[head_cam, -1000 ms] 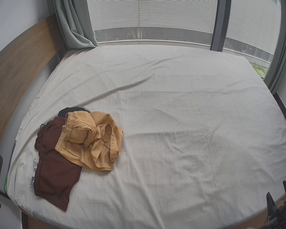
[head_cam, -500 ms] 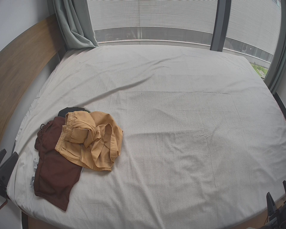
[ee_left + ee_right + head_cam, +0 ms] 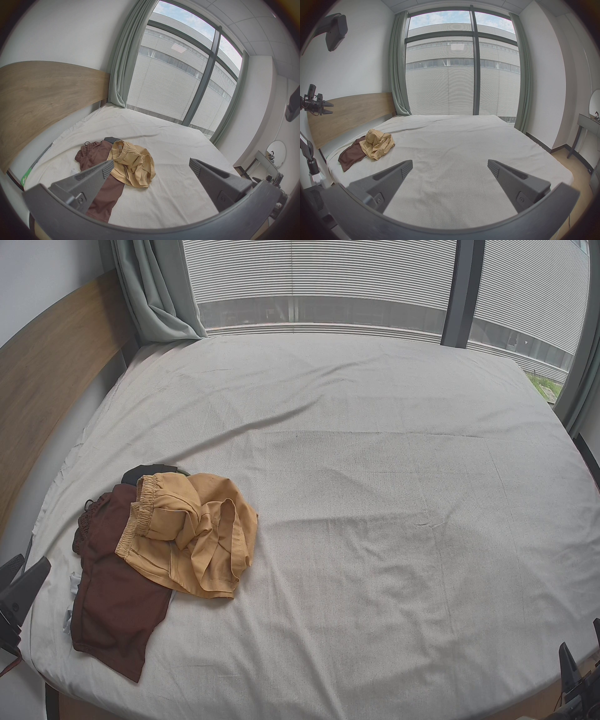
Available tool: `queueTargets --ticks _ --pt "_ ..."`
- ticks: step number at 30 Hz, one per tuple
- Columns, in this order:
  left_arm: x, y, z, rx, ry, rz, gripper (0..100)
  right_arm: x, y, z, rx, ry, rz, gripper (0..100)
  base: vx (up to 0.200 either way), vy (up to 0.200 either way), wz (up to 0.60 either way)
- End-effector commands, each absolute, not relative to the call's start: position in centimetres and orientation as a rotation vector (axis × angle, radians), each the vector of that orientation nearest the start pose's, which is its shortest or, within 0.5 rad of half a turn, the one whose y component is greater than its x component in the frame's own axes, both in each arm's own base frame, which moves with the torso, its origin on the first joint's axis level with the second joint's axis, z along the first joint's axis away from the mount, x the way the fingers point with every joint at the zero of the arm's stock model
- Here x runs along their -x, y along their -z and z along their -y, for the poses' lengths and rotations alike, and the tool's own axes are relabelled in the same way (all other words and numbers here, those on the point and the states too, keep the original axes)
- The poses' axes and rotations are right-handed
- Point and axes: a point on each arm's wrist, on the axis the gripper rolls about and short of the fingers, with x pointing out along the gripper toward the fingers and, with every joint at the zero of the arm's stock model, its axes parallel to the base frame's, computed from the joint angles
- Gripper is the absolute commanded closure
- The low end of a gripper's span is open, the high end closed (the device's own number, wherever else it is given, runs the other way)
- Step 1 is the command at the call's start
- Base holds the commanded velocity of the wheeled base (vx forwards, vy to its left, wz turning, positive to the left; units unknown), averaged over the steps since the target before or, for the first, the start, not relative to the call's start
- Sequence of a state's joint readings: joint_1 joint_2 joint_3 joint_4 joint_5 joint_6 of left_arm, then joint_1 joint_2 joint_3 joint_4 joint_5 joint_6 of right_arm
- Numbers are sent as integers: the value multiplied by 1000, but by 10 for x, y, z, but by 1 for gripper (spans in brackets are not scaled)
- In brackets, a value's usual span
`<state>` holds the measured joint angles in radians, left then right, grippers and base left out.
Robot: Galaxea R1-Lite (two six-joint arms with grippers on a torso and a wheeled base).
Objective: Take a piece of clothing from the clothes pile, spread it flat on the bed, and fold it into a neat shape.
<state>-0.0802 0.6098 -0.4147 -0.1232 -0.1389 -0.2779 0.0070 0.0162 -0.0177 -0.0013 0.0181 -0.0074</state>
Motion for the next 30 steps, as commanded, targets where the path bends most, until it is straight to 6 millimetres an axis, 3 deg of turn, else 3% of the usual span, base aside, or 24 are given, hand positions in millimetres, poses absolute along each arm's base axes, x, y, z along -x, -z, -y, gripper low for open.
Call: queueTargets --ticks 1,13,28,30 --pt "-46 -204 7 297 207 -123 0 23 -76 0 8 -26 2 0 0 0 0" --pt "-71 -203 9 335 230 -182 0 23 -76 0 8 -26 2 0 0 0 0" --pt "-132 -198 10 380 235 -247 0 23 -76 0 8 -26 2 0 0 0 0" --pt "-132 -198 10 380 235 -247 0 23 -76 0 8 -26 2 0 0 0 0"
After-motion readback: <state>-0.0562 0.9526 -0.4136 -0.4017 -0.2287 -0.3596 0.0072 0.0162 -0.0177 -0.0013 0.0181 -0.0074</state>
